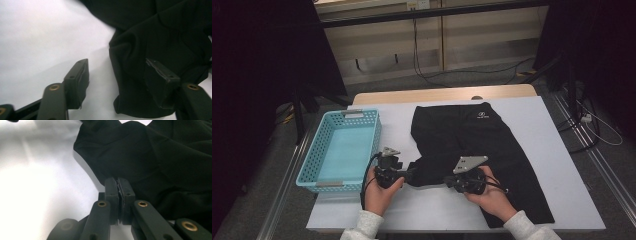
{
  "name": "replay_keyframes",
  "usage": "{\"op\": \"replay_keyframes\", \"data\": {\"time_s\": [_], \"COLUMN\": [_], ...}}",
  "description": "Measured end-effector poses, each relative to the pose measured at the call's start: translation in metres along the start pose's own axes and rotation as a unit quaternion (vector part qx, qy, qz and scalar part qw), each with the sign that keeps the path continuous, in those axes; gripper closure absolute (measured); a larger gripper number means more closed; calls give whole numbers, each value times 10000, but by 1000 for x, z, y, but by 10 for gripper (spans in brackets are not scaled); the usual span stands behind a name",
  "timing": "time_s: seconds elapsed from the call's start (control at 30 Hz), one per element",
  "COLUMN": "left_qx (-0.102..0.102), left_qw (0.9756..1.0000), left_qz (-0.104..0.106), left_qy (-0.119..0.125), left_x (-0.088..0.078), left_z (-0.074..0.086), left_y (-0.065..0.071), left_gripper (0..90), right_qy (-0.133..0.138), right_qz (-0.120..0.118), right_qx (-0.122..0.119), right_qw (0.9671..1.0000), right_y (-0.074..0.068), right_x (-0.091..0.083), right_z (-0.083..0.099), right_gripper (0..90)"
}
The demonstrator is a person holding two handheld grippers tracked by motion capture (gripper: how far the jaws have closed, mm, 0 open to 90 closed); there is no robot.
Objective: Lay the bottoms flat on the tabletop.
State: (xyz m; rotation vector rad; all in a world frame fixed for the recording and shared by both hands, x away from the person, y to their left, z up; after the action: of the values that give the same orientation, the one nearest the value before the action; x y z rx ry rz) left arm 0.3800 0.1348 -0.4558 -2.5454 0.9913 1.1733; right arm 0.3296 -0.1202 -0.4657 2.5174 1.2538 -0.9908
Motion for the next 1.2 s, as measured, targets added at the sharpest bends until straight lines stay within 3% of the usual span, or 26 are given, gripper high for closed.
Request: {"op": "replay_keyframes", "data": {"time_s": [0.07,0.2,0.3,0.43,0.6,0.9,1.03,1.2], "left_qx": [2,-212,-390,-410,-396,-402,-412,-470], "left_qw": [10000,9997,9987,9977,9977,9971,9966,9957], "left_qz": [-36,-46,151,345,401,599,692,748], "left_qy": [-80,-142,-280,-412,-363,-235,-193,-283], "left_x": [1,-1,-2,-1,-3,-22,-29,-33], "left_z": [2,3,3,2,-2,-8,-4,6], "left_y": [-1,-4,-3,0,4,8,11,13], "left_gripper": [480,632,748,850,897,900,900,900], "right_qy": [-16,-27,-22,2,-10,182,265,117], "right_qz": [17,25,29,32,34,-70,-207,-296], "right_qx": [-9,-2,23,14,-4,64,107,-47], "right_qw": [10000,10000,10000,10000,10000,9998,9994,9995], "right_y": [1,1,1,1,2,2,-2,-14], "right_x": [0,-1,-2,-3,-5,-22,-29,-33], "right_z": [0,0,1,0,1,3,6,9], "right_gripper": [874,874,874,874,875,875,874,874]}}
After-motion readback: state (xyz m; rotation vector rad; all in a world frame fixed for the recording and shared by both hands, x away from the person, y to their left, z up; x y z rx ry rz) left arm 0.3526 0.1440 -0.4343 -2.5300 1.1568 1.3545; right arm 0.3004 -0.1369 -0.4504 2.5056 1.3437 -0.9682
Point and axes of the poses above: each handheld gripper's, and its own axes: x roughly forward along the jaws, z roughly out of its underside, y roughly to its right, the point moved 1 cm from there along x, roughly forward along the jaws, and after that the axes turned 6 degrees about x, right-handed, at the moved point
